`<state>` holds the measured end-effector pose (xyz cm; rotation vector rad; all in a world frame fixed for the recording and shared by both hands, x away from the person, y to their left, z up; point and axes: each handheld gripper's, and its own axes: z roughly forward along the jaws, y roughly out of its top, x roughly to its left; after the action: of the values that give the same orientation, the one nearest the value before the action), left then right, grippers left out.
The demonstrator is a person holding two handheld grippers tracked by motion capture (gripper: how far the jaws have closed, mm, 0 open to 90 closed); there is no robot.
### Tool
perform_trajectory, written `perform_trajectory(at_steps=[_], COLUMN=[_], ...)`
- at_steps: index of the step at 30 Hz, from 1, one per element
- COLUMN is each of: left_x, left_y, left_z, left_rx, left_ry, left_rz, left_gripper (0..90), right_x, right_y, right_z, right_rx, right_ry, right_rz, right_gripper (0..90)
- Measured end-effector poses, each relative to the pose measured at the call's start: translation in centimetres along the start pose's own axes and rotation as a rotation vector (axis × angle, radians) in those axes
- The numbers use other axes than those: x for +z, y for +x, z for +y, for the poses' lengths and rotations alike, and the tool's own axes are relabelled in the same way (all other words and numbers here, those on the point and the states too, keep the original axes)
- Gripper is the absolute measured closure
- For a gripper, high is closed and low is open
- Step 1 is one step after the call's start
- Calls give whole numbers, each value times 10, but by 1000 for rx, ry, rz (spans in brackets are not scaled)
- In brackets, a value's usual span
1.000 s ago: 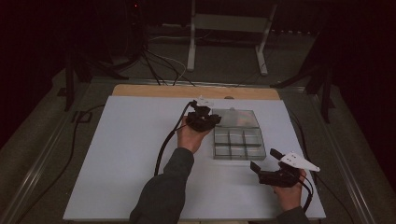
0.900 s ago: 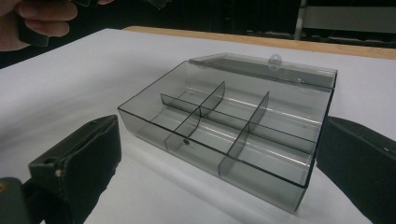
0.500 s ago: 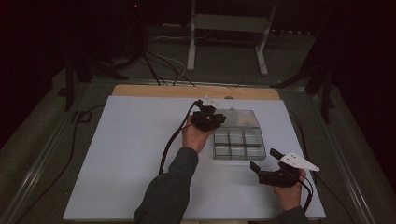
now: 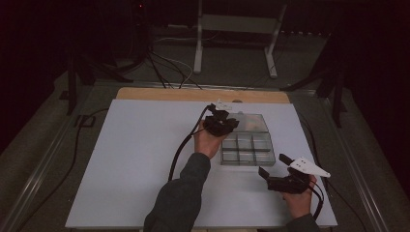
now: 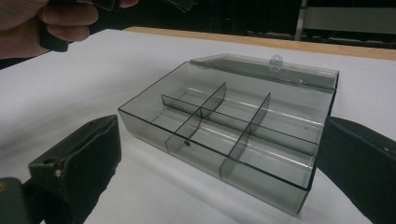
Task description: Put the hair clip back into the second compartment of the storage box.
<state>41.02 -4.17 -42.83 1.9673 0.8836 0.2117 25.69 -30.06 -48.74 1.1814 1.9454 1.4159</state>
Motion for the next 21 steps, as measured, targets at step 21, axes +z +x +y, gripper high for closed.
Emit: perform_trajectory(at_steps=[21], left_x=[22], left_y=[-9], left_z=[0], left_rx=[-8], left_ry=[13], left_rz=[-25], left_gripper=[815], right_x=[-1], right_y=[0], right_z=[0], right_rx=[-3], right_ry=[-4], right_rz=[4], right_gripper=[2])
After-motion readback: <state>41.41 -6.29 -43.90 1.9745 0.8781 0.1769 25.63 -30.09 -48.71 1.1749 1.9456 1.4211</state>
